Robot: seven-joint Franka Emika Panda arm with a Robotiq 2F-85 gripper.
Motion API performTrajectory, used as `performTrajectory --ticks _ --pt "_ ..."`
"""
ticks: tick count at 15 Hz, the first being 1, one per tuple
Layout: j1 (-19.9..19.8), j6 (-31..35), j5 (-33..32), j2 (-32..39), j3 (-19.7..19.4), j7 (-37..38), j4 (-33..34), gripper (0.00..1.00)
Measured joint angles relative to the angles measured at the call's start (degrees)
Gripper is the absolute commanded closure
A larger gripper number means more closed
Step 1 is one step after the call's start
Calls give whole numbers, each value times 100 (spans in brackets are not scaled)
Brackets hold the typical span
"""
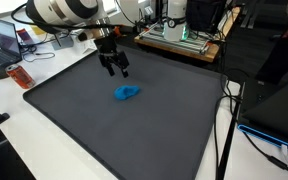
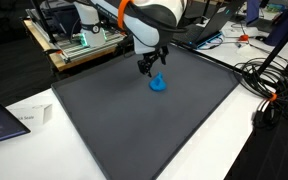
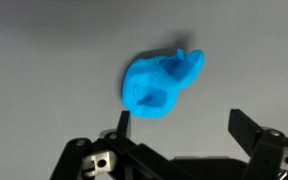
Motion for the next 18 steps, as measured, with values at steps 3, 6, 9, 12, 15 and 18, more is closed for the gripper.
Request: performTrajectory --ticks 3,6,9,12,15,18 --pt "-180 0 -160 186 217 0 0 0" --pt "-310 0 -297 369 406 0 1 0" --pt "-387 0 -447 533 551 0 5 0" --pt "-405 0 -486 638 587 0 42 0" --pt "-407 0 -504 661 582 1 122 0" --pt "-410 0 -524 599 576 0 227 0"
